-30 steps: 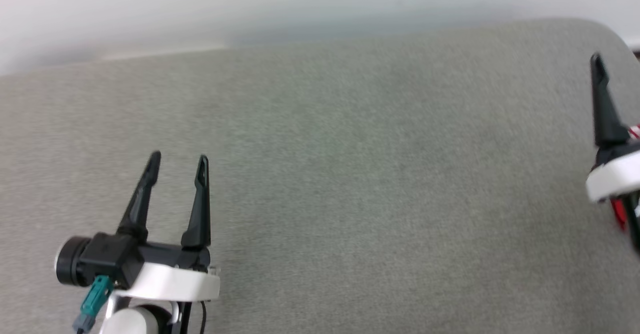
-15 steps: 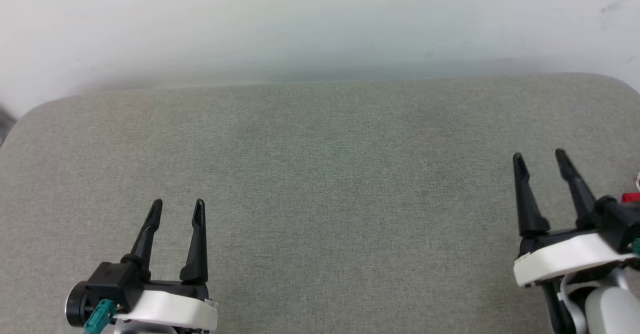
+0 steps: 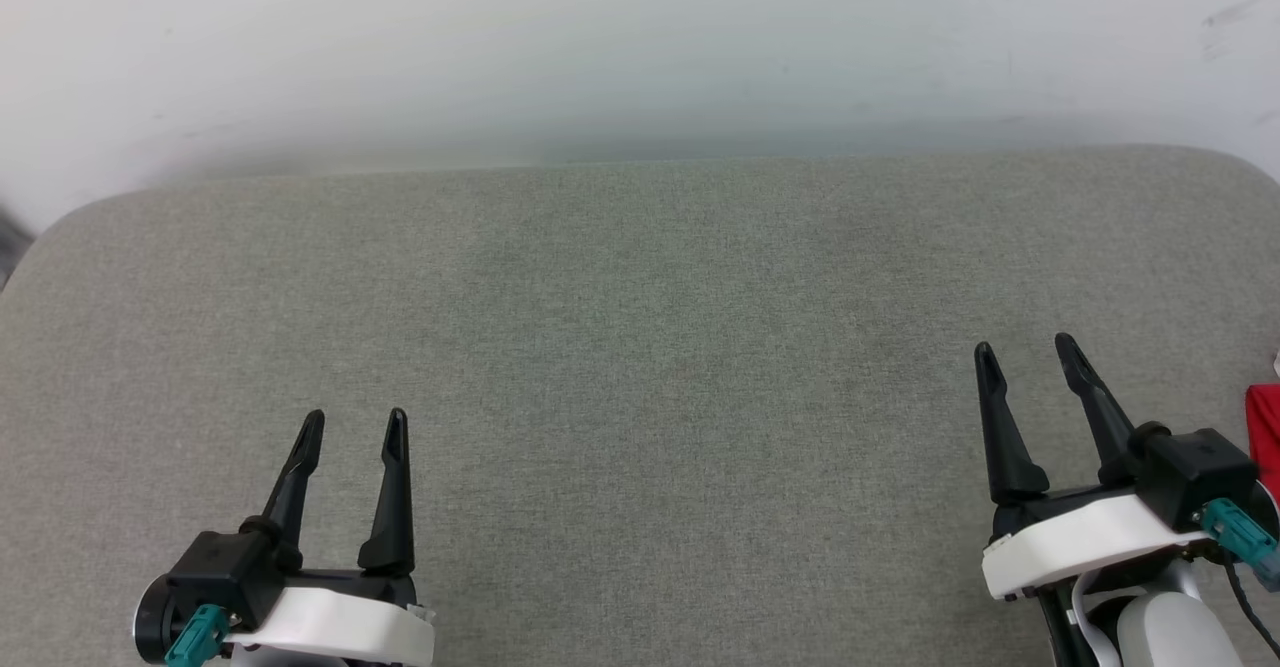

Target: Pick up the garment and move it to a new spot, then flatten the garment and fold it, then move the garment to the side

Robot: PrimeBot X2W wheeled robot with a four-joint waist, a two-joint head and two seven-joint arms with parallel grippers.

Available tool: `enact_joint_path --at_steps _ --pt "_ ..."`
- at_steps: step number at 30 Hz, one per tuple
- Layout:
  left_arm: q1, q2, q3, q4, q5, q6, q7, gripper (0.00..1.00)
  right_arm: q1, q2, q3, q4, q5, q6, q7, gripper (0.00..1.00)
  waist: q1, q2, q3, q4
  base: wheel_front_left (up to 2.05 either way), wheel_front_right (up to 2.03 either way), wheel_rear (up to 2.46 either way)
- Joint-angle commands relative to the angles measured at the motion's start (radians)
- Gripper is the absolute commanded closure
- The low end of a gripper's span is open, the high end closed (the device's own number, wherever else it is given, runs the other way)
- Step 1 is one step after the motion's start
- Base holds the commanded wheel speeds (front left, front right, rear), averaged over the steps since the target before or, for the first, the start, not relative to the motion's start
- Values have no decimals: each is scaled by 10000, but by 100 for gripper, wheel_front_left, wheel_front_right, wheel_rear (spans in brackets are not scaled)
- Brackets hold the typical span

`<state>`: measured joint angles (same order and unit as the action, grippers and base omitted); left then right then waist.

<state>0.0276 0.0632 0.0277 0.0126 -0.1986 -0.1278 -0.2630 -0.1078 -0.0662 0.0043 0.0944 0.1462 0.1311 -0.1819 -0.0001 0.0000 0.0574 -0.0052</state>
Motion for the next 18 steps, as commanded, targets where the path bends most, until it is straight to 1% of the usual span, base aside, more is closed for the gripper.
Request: enact_joint_path --at_steps 1,9,10,13,18 --pt "-84 -4 4 -41 -38 -9 -21 0 -59 49 0 10 -58 -7 -60 0 1 0 33 0 0 0 0" --pt "-167 -49 114 -154 -56 -25 -21 0 -118 108 65 43 -144 -6 -137 0 1 0 171 -39 0 0 0" --pt "-89 -50 96 -120 -18 -13 0 100 -4 64 59 52 -78 0 -111 100 2 0 171 -38 0 0 0" --pt "65 -105 77 182 -6 -13 38 100 179 65 71 355 -61 -2 -96 100 3 0 174 -40 0 0 0" --pt "6 -64 55 262 -1041 2 229 100 172 65 6 418 976 -2 95 100 2 0 146 -37 0 0 0"
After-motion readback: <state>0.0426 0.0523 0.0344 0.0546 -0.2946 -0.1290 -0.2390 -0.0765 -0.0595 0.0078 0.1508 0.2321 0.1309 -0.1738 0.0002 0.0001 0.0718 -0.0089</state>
